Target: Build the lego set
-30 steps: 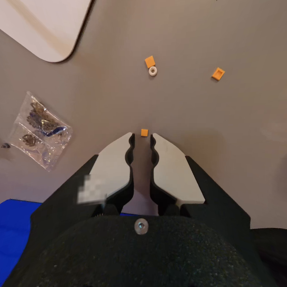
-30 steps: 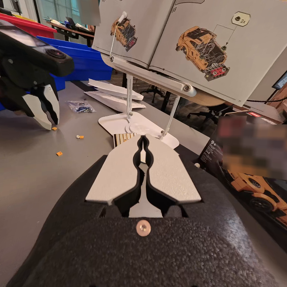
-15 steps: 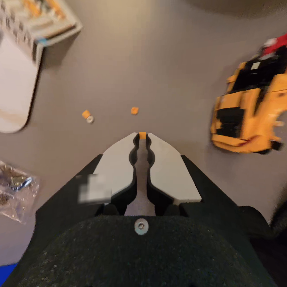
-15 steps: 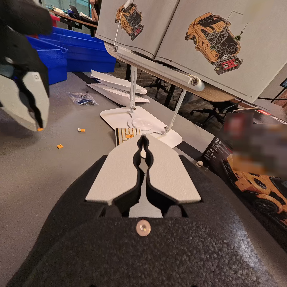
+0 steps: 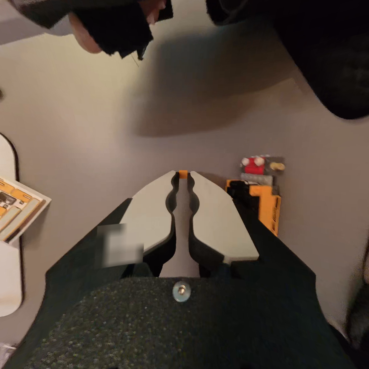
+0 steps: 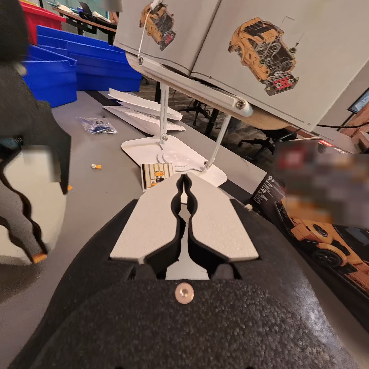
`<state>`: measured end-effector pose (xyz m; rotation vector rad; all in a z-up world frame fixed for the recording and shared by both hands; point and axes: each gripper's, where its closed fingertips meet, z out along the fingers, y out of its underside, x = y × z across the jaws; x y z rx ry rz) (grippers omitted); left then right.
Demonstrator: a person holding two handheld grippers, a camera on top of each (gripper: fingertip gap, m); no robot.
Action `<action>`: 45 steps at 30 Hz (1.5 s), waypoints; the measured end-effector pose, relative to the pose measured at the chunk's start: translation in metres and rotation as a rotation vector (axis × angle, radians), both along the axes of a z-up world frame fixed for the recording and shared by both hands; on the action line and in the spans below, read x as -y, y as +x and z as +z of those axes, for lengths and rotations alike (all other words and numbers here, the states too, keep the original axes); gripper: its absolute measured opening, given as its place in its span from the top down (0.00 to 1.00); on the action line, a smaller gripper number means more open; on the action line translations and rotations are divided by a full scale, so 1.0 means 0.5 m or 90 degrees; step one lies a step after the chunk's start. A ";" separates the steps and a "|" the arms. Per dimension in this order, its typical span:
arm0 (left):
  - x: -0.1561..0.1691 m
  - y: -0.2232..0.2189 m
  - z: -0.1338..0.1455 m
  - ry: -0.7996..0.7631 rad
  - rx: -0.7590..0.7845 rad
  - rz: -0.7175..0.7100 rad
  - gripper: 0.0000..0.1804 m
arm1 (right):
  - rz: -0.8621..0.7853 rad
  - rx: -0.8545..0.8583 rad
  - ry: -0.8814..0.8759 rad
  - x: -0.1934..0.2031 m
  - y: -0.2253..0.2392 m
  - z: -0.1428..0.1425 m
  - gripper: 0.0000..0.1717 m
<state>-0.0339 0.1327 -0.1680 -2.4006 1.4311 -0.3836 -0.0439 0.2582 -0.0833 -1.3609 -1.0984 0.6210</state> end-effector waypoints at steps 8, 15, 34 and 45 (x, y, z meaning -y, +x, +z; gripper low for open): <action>-0.026 -0.002 -0.065 -0.020 -0.093 -0.022 0.86 | -0.030 -0.022 -0.024 -0.037 0.029 0.003 1.00; -0.008 -0.027 -0.065 -0.021 -0.076 -0.022 0.80 | -0.026 -0.015 -0.024 -0.036 0.026 -0.002 1.00; -0.007 -0.256 -0.057 -0.002 -0.075 0.163 0.86 | 0.000 0.015 -0.037 -0.024 0.014 -0.024 1.00; -0.030 -0.192 -0.046 -0.002 0.104 0.179 0.96 | 0.167 0.017 -0.059 0.062 -0.023 -0.025 1.00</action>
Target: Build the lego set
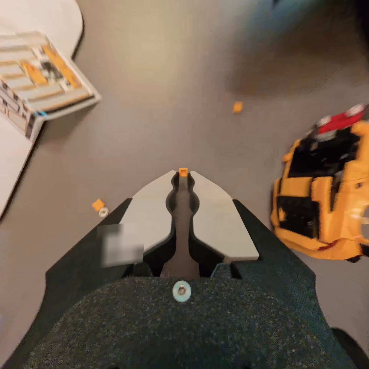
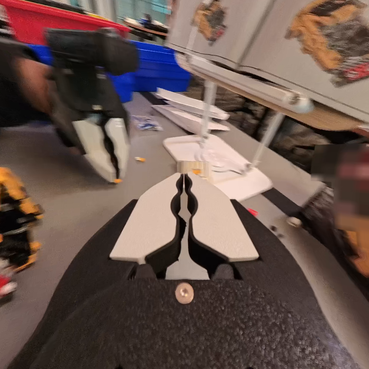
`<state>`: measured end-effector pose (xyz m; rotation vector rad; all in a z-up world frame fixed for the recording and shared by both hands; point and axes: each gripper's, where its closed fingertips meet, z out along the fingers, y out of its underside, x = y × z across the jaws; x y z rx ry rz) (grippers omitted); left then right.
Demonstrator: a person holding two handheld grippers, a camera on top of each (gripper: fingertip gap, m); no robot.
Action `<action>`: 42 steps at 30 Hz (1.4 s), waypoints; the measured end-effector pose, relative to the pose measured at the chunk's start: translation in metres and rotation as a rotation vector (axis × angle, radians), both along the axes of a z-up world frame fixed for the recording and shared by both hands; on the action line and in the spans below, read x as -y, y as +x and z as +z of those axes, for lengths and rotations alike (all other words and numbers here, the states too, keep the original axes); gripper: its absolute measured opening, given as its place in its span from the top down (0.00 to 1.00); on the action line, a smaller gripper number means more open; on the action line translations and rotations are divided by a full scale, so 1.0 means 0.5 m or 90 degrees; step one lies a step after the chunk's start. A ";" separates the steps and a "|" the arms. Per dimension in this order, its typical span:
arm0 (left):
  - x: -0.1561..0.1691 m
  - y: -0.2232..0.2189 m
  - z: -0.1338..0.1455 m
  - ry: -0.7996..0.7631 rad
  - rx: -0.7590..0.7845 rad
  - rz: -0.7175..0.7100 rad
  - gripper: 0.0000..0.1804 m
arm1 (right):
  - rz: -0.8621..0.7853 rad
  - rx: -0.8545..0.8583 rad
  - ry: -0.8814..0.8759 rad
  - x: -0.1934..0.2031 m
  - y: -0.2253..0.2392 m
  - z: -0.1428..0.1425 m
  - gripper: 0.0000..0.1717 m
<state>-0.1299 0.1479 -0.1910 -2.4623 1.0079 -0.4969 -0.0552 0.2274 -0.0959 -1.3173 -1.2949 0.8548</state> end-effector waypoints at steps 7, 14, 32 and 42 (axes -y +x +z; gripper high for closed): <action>-0.006 0.115 0.216 0.171 0.481 -0.053 0.96 | 0.250 -0.076 -0.286 0.141 -0.032 0.041 0.90; -0.005 0.126 0.290 0.402 0.448 -0.073 0.96 | 0.318 -0.186 -0.577 0.141 -0.028 0.091 0.90; 0.014 0.155 0.326 0.698 0.190 -0.152 0.96 | 0.498 -0.258 -0.782 0.185 -0.007 0.146 0.94; 0.015 0.156 0.318 0.726 0.126 -0.175 0.96 | 0.495 -0.244 -0.785 0.185 -0.007 0.138 0.96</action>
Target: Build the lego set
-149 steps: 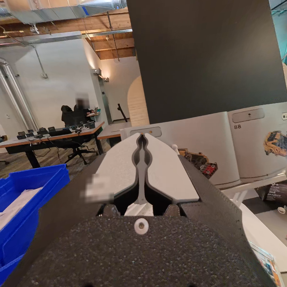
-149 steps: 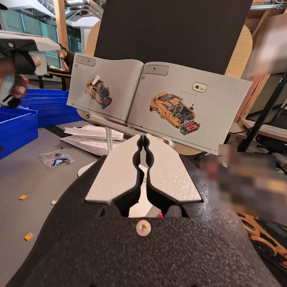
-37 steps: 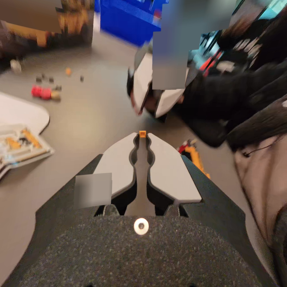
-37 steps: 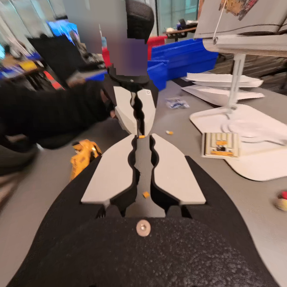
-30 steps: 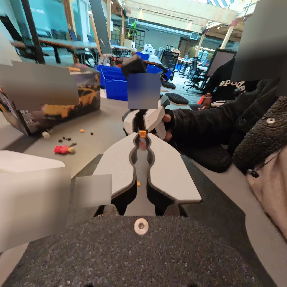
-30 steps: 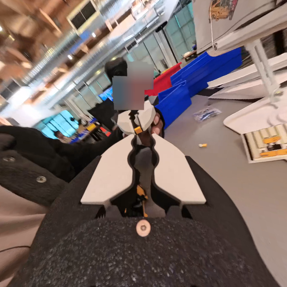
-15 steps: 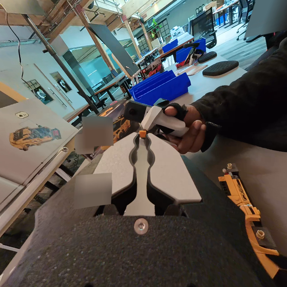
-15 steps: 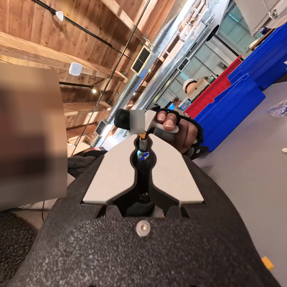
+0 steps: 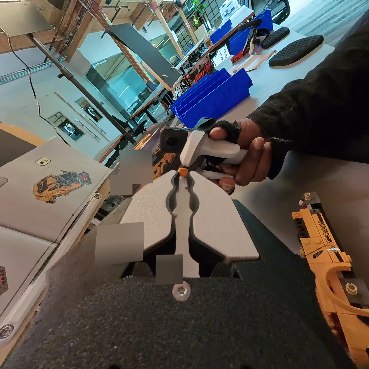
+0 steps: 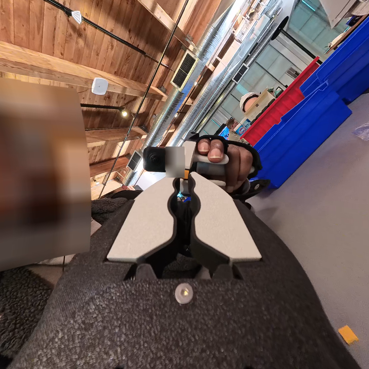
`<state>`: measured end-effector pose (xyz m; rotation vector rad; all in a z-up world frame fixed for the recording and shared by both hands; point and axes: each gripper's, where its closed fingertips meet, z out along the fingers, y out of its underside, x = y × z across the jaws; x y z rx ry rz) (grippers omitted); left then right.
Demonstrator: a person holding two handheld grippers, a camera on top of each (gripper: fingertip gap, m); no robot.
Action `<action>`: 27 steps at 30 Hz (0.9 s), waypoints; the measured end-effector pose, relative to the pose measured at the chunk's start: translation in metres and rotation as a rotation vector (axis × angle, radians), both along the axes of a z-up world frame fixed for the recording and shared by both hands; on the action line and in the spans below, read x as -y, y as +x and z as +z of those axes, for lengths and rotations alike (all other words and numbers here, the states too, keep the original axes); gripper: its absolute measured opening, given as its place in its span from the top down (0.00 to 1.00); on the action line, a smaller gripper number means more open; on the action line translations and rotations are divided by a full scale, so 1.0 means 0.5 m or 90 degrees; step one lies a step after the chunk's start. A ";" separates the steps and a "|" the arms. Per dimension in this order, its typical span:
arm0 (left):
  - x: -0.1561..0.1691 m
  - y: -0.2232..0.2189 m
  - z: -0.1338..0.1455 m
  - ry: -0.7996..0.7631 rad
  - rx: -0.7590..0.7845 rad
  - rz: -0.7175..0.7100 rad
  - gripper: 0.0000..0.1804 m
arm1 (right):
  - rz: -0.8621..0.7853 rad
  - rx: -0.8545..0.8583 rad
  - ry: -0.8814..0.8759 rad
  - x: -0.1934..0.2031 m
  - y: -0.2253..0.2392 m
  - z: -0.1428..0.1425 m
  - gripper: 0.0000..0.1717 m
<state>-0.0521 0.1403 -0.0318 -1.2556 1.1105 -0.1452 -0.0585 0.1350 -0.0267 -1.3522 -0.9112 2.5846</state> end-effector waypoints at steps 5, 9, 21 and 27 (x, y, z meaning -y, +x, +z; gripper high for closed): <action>-0.004 -0.004 -0.011 -0.068 0.024 0.001 0.92 | -0.027 0.015 0.064 -0.005 0.001 -0.009 1.00; 0.000 -0.013 -0.005 -0.155 0.097 -0.030 0.87 | -0.098 0.064 0.212 -0.028 0.005 -0.033 1.00; -0.031 -0.057 -0.031 -0.197 0.090 0.036 0.94 | -0.126 0.097 0.245 -0.051 0.008 -0.051 1.00; -0.081 -0.173 -0.021 -0.216 0.160 0.178 0.97 | -0.128 0.102 0.238 -0.056 0.006 -0.059 1.00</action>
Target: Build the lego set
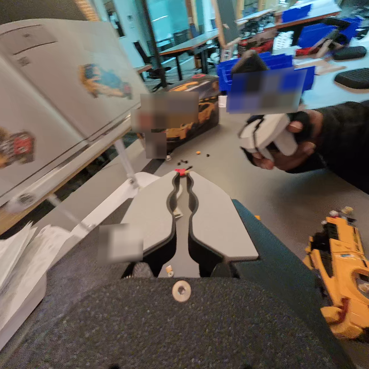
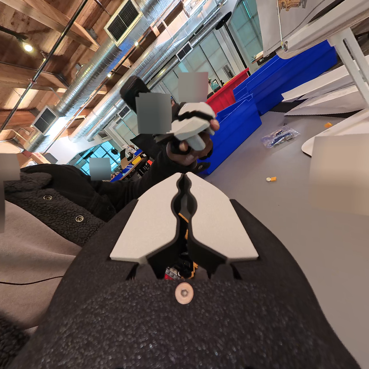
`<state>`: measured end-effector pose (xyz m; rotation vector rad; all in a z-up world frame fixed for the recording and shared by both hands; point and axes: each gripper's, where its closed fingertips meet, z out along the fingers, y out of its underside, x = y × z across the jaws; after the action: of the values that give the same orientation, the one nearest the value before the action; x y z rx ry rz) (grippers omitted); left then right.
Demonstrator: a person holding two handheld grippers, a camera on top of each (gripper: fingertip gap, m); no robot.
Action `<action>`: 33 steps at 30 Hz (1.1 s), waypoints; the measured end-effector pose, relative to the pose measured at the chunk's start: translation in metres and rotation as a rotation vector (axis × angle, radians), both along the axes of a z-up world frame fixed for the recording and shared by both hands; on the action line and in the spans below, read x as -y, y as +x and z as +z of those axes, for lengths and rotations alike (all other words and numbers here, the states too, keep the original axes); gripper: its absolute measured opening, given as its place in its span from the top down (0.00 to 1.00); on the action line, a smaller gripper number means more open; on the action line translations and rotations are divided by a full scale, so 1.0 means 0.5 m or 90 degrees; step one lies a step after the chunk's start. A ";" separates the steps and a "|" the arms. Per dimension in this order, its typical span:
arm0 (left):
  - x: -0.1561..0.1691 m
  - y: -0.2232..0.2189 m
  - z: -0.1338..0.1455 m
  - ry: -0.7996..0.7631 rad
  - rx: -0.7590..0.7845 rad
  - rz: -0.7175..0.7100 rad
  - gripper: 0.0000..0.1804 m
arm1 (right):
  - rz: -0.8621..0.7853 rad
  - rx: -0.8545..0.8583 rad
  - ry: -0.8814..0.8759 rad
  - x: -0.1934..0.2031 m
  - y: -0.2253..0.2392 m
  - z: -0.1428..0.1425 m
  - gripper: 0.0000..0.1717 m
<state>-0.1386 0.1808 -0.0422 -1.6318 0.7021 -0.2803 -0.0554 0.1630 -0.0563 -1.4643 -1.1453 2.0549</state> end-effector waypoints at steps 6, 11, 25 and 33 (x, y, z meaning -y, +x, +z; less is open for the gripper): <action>-0.038 -0.144 -0.010 -0.050 0.073 0.188 0.99 | 0.000 -0.004 -0.012 -0.003 0.000 -0.002 1.00; -0.048 -0.249 -0.023 -0.067 0.130 0.333 0.99 | -0.003 -0.007 -0.018 -0.006 0.000 -0.002 1.00; -0.120 -0.398 -0.249 -0.379 -0.097 0.544 0.91 | 0.004 -0.001 -0.038 -0.004 -0.006 -0.012 1.00; -0.156 -0.429 -0.311 -0.451 -0.052 0.544 0.91 | -0.008 -0.015 -0.059 -0.027 0.006 -0.006 1.00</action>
<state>-0.3532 0.2586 -0.1976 -2.4653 -0.1190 0.1925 -0.0526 0.1764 -0.0594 -1.4823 -1.0423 2.1372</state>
